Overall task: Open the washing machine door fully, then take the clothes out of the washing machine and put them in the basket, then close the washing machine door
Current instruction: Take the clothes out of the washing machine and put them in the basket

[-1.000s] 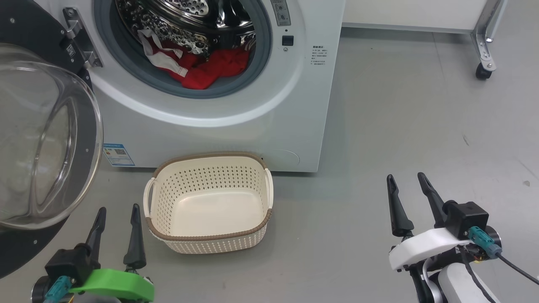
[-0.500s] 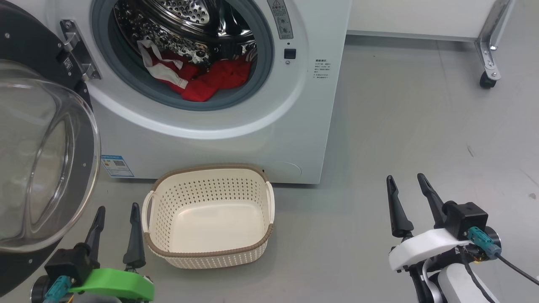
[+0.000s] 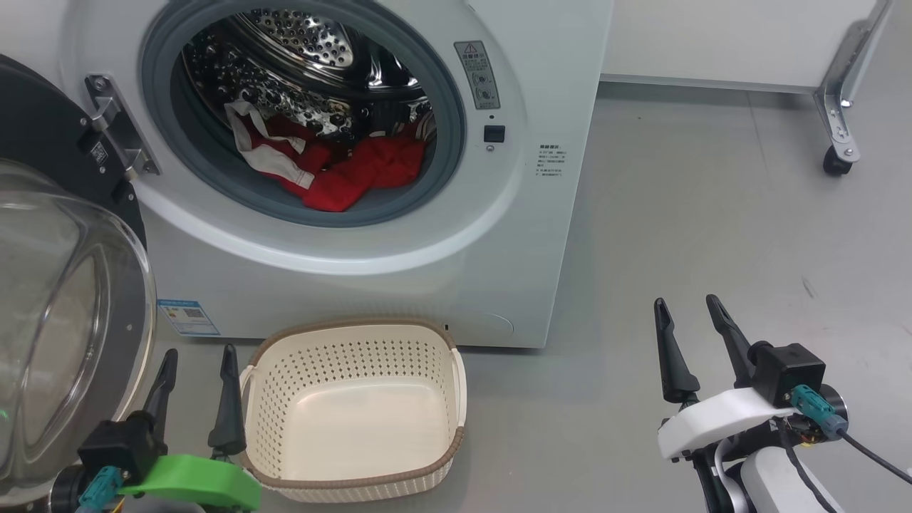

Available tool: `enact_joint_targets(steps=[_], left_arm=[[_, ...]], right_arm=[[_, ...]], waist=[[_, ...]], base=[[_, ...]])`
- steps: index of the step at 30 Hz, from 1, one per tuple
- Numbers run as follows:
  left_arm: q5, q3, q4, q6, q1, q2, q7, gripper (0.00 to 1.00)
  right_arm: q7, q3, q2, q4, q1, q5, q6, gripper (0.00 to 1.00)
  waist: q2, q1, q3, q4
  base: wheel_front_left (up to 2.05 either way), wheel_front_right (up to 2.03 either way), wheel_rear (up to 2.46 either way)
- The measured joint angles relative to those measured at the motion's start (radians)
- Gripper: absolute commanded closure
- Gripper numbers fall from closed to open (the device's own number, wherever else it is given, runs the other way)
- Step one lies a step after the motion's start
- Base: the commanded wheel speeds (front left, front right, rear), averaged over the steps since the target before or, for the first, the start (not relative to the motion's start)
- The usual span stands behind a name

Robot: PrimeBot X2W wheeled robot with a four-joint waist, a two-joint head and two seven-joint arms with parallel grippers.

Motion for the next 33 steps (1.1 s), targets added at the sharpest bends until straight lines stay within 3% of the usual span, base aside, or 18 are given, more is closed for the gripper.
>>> enact_joint_targets(steps=[15,33], left_arm=[[0.012,-0.015,0.002,-0.001,0.0,0.001,0.0,0.0],[0.021,-0.023,0.002,-0.001,0.0,0.001,0.0,0.0]], right_arm=[[0.0,0.003,0.002,0.002,0.0,0.0,0.0,0.0],[0.0,0.006,0.003,0.007,0.0,0.0,0.003,0.0]], waist=[[0.0,0.0,0.006,-0.003],[0.0,0.0,0.013,-0.006]], base=[[0.62,-0.62,0.0],[0.06,-0.06,0.0]])
